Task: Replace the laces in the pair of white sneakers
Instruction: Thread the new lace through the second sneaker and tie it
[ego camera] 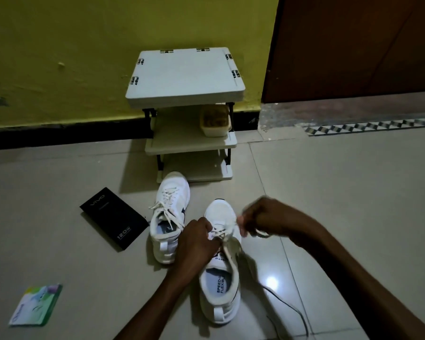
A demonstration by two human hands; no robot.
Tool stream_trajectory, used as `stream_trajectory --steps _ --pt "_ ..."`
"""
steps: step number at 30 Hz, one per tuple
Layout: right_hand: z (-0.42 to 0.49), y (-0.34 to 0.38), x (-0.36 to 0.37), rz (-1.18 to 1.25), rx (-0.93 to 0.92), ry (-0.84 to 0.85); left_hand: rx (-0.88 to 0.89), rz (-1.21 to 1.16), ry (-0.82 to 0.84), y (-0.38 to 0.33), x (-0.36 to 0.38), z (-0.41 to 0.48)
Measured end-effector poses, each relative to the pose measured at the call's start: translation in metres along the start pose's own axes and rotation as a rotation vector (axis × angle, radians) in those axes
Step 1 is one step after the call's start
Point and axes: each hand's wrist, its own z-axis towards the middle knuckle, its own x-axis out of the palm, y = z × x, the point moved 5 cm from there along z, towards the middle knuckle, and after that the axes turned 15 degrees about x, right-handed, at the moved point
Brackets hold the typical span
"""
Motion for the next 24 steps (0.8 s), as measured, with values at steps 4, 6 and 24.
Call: stream_trajectory --steps 4,6,24 --pt "0.016 -0.057 0.049 -0.794 0.274 0.231 -0.035 -0.042 0.007 0.004 -0.003 0.004" --pt "0.009 -0.072 0.07 -0.765 0.396 0.388 -0.048 -0.062 0.018 0.005 -0.004 0.005" --pt "0.07 -0.079 0.067 -0.378 0.258 -0.147 0.015 -0.064 0.067 -0.007 -0.006 0.005"
